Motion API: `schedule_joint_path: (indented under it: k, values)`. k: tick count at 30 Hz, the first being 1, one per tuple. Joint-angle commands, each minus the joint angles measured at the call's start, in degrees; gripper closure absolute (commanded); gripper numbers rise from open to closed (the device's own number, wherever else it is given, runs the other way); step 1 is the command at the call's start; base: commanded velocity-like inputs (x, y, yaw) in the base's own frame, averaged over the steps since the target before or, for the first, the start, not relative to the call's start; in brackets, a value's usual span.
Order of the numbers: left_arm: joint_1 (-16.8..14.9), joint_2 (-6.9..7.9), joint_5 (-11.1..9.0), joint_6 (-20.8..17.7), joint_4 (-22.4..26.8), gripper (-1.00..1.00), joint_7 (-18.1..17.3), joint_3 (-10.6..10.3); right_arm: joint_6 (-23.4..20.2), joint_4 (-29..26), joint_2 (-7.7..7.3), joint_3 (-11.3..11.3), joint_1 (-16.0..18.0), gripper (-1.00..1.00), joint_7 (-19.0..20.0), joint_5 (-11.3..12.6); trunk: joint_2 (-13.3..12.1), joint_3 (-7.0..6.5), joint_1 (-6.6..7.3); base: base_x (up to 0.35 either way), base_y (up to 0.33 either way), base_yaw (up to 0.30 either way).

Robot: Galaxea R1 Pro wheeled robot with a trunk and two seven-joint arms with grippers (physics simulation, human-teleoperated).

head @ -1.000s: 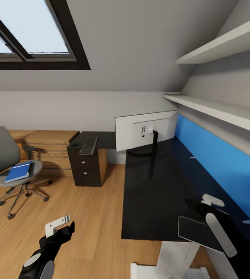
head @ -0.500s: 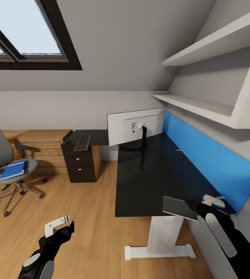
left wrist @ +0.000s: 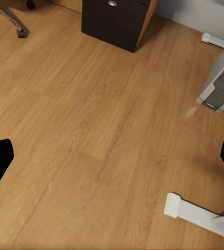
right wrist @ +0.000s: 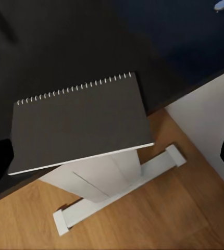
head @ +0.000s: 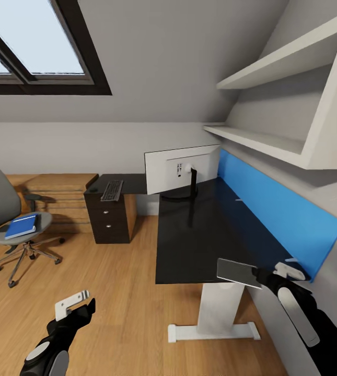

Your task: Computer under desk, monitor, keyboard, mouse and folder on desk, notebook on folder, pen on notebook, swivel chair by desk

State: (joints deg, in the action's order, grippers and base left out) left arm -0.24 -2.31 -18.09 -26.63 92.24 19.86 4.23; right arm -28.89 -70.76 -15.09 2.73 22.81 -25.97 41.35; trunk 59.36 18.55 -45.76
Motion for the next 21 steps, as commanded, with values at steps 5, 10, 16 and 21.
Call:
schedule_joint_path:
  k: [5, 10, 16, 21]
  values:
    - [-0.03, -0.12, -0.63, -0.18, 0.14, -1.00, 0.35, 0.17, 0.24, 2.06, -0.09, -3.85, 0.04, -1.00, 0.69, 0.74, 1.25, 0.61, -0.67, -0.001, 0.000, 0.000]
    - [-0.03, -0.14, -0.63, -0.18, 0.15, -1.00, 0.35, 0.20, 0.08, 4.48, -0.16, -9.40, 0.04, -1.00, 5.74, 2.37, 3.26, 1.50, -1.77, 0.000, 0.000, 0.000]
    - [-0.03, -0.15, -0.63, -0.18, 0.14, -1.00, 0.35, 0.24, -0.53, 6.69, -0.46, -15.63, 0.03, -1.00, 13.21, 4.46, 5.67, 2.58, -3.08, 0.000, 0.000, 0.000]
    - [-0.03, -0.15, -0.58, -0.18, 0.14, -1.00, 0.35, 0.25, -2.97, 9.56, -0.54, -22.61, -0.06, -1.00, 18.43, 5.09, 7.67, 3.48, -4.18, 0.000, 0.000, 0.000]
